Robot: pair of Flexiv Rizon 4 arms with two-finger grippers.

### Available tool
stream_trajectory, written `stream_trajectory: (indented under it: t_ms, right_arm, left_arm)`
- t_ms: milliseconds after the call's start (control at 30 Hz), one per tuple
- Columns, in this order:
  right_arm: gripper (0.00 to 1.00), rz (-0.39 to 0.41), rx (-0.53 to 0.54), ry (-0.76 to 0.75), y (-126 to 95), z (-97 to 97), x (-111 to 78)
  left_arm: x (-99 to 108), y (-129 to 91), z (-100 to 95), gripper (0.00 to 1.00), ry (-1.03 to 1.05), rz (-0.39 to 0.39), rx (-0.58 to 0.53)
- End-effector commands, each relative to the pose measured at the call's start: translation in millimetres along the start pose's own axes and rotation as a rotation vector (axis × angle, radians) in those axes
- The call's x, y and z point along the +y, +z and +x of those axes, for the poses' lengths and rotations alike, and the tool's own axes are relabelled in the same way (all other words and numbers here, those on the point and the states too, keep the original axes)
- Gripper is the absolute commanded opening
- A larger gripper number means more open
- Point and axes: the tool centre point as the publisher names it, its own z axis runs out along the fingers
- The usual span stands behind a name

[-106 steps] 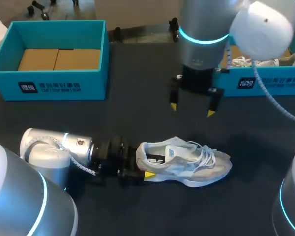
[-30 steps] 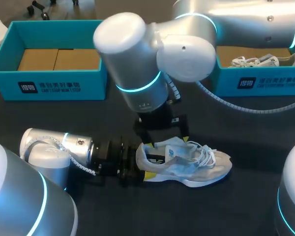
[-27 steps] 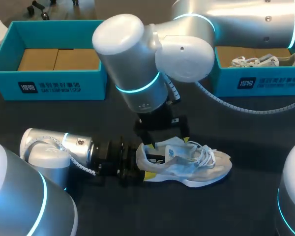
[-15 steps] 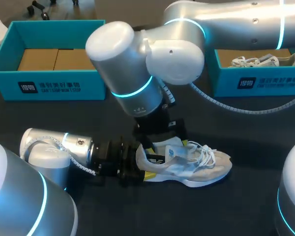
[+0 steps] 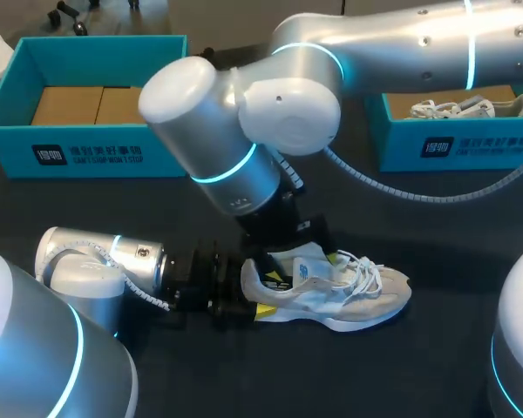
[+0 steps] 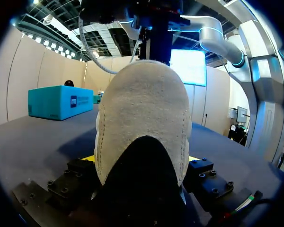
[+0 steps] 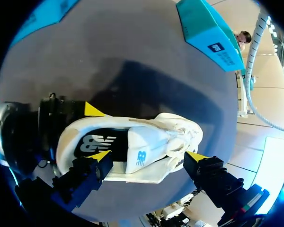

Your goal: Take the shoe out of the shoebox, open the shoe tongue, remove and reinsert the insole, then place the shoe into the shoebox

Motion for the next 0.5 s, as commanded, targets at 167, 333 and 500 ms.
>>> stream_trajectory:
  t_ms: [167,333,500]
  right_arm:
    - [1.0,-0.019,-0.041,0.625,10,-1.6,-7.6]
    - [1.0,-0.027,-0.039,0.632,18,-4.8,-4.0]
    - [1.0,-0.035,-0.032,0.638,25,-7.1,-0.7]
  left_arm:
    - [1,0,-0.7,0.0,-0.001,-0.003,0.001]
    - [1,0,-0.7,0.0,-0.001,-0.003,0.001]
    - [1,0,-0.7,0.0,-0.001,-0.003,0.001]
